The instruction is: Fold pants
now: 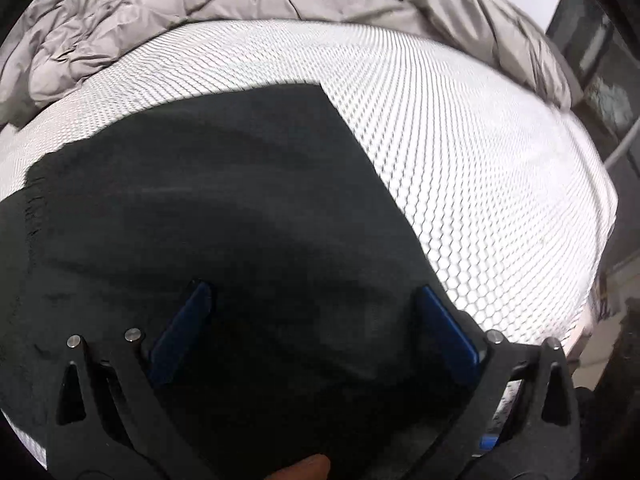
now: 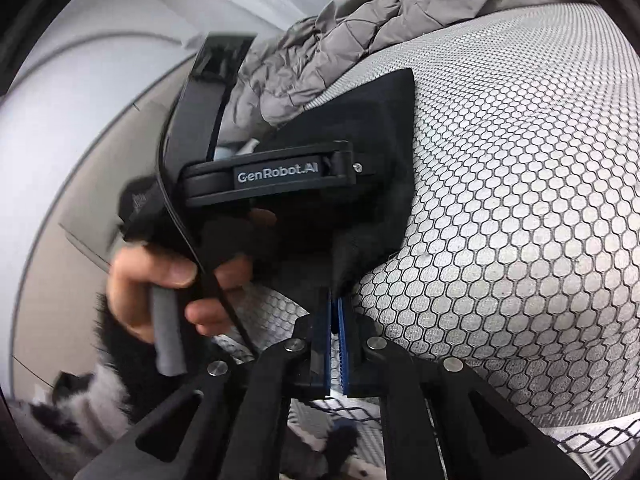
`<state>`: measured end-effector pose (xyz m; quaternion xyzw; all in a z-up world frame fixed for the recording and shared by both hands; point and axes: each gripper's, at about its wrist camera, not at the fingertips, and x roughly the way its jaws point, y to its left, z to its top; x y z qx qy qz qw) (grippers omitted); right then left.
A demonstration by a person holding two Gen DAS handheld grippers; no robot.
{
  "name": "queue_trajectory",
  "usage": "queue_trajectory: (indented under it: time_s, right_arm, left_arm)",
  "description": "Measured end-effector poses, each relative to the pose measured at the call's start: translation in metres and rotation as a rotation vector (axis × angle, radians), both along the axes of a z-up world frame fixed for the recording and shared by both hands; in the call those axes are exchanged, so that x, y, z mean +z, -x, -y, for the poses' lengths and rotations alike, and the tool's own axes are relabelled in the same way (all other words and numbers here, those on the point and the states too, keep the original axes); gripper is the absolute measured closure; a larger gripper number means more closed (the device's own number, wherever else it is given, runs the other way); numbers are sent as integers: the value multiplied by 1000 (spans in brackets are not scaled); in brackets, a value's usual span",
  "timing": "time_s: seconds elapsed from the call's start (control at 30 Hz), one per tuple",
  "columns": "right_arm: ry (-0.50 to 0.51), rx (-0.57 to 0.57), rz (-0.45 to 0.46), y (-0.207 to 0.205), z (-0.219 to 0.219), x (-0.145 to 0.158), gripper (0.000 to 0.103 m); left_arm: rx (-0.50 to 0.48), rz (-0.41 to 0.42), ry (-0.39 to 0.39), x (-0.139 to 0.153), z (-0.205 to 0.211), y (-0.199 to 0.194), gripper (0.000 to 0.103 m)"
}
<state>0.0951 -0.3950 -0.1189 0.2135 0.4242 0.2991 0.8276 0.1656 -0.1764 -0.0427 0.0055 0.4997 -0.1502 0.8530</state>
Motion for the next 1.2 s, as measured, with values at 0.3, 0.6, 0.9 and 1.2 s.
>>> queue_trajectory:
  time_s: [0.3,0.6,0.9,1.2]
  right_arm:
    - [-201,-227,8,-10,60,9,45]
    - [5,-58,-67,-61,-1,11,44]
    - [112,-24,-145,-165,-25,-9,67]
    - [92,-130,-55,-276,-25,-7,68]
  left_arm:
    - [-142,143,-75,11,2,79,0]
    - [-266,179,-115,-21,-3,106,0]
    - [-325,184,-110,-28,-9,113,0]
    - [-337,178,-122,-29,-10,111,0]
